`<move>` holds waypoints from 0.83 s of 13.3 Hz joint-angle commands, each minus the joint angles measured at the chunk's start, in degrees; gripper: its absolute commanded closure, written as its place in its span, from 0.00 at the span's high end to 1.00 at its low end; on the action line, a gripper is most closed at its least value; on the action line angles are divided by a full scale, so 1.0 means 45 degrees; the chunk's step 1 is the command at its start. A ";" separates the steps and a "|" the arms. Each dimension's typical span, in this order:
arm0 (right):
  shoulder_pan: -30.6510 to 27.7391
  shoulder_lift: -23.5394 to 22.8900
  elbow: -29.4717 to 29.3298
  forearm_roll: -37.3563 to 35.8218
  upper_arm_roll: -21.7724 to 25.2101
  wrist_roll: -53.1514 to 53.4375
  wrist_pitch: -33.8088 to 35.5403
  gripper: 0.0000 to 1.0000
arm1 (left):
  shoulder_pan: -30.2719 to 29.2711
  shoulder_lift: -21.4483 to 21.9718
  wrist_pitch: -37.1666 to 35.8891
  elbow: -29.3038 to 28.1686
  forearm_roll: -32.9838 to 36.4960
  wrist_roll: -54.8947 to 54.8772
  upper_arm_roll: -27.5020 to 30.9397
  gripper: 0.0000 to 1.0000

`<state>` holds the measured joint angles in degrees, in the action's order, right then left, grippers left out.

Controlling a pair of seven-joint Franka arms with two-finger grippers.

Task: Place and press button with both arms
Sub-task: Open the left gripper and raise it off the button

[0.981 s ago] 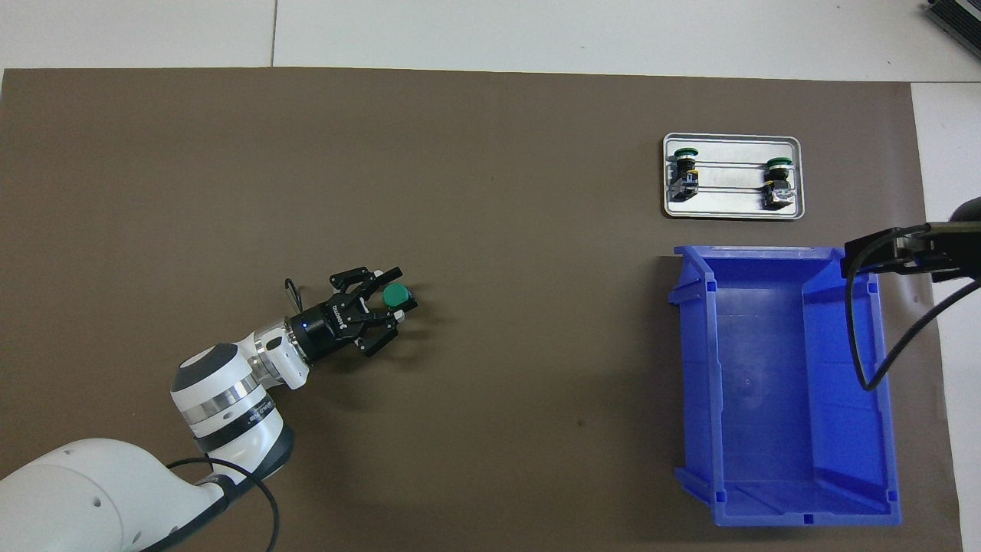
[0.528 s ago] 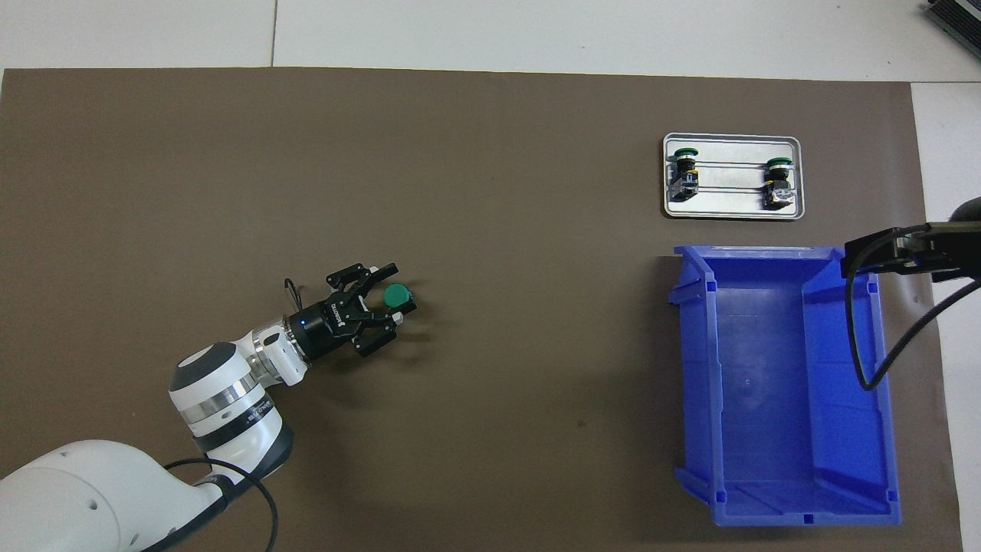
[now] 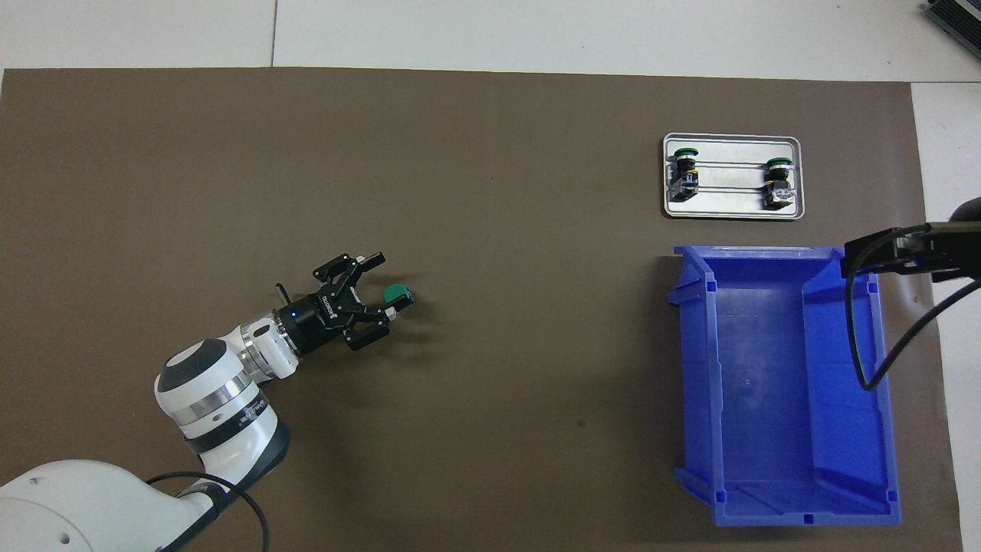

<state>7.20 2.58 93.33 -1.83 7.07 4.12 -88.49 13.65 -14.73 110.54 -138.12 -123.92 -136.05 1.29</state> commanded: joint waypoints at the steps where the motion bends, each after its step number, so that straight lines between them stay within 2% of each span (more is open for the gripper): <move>1: -0.0097 0.0149 0.0023 0.0172 -0.0068 -0.0310 0.0172 1.00 | 0.0092 0.0538 0.0358 0.0010 -0.0196 0.0855 -0.0032 0.94; 5: -0.0097 0.0149 0.0023 0.0172 -0.0068 -0.0290 0.0173 1.00 | 0.0324 0.1181 0.1388 0.0829 -0.0118 0.2572 -0.0052 0.94; 6: -0.0097 0.0149 0.0023 0.0172 -0.0068 -0.0290 0.0173 1.00 | 0.0519 0.1512 0.2341 0.1121 -0.0079 0.3292 -0.0052 0.94; 9: -0.0097 0.0149 0.0023 0.0172 -0.0068 -0.0290 0.0173 1.00 | 0.1903 0.2393 0.7023 0.2641 0.0291 0.5481 -0.0052 0.94; 11: -0.0097 0.0149 0.0023 0.0172 -0.0068 -0.0290 0.0153 1.00 | 0.2394 0.2375 0.8420 0.3465 0.1088 0.6421 -0.0071 0.94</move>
<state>7.20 2.58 93.33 -1.83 7.07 4.12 -88.49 21.91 -4.45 142.75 -125.32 -122.03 -111.46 0.52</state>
